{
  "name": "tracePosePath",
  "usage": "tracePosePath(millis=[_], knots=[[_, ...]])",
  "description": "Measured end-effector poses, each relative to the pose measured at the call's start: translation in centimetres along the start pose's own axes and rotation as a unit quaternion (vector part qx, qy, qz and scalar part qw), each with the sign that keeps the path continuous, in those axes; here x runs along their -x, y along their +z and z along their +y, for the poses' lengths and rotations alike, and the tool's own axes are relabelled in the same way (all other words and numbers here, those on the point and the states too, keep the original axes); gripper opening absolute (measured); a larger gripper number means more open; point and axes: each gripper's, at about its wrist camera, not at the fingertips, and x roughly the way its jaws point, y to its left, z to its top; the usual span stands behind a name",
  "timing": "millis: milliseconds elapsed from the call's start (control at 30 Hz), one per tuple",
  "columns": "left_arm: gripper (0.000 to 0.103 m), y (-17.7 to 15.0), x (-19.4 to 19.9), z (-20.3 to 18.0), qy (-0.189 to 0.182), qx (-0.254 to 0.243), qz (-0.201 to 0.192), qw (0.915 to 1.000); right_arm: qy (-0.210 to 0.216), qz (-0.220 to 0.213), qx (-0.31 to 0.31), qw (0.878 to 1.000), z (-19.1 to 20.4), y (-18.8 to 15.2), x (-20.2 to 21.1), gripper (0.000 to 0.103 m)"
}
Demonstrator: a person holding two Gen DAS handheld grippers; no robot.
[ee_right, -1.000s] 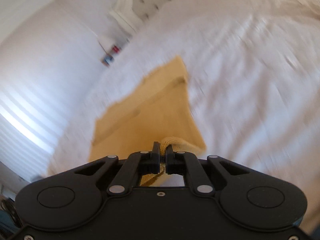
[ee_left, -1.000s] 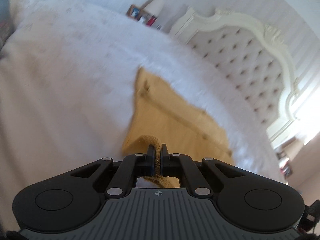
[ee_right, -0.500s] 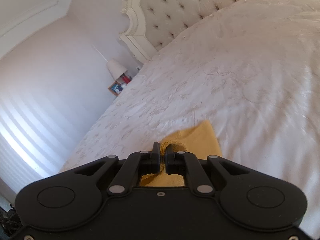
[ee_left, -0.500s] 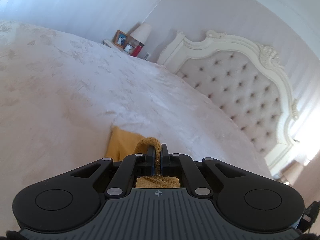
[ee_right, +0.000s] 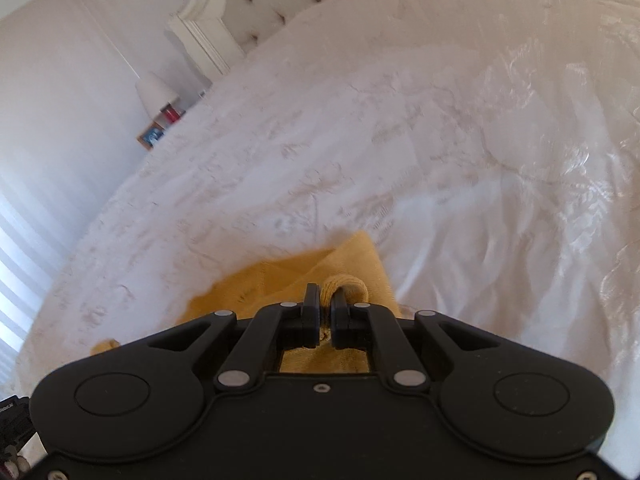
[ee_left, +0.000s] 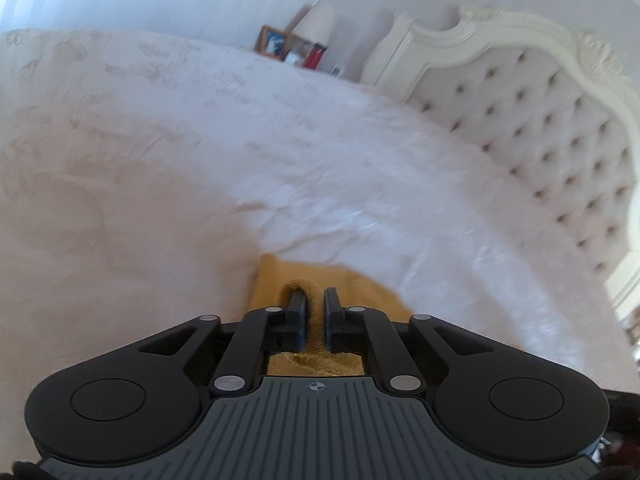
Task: Fold small clothes
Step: 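Lift the hem with both tools and fold it over toward the collar, then open both tools to release the folded sweater and withdraw them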
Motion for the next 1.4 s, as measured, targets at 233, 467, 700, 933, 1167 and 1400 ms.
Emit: tracePosePath(millis=[233,467,700,933,1167,1400], knots=[[0.066,1.2,1.4,1.0,0.026,-0.008,-0.018,0.9995,-0.014,-0.038,0.027,0.999,0.1,0.4,1.9,0.065],[0.078,-1.0,6.2,-2.4,0.024,-0.156,0.004,0.9875,-0.015,-0.032,0.169,0.985,4.5,-1.8,6.2,0.065],[0.079,-7.6,7.5,-3.8,0.012,-0.28,0.075,0.9571,0.003,0.033,0.276,0.96,10.2,-6.1,4.9,0.064],[0.082,-9.0,8.2,-1.6,0.003,-0.244,0.083,0.9663,-0.034,0.067,0.317,0.945,12.6,-6.4,0.0,0.064],[0.084,-9.1,7.8,-1.5,0.002,-0.243,0.084,0.9665,-0.087,0.08,0.231,0.966,11.9,-0.7,-5.5,0.064],[0.084,-7.6,7.7,-1.8,-0.003,-0.239,0.102,0.9655,-0.048,0.032,0.246,0.968,11.2,-1.6,0.9,0.066]])
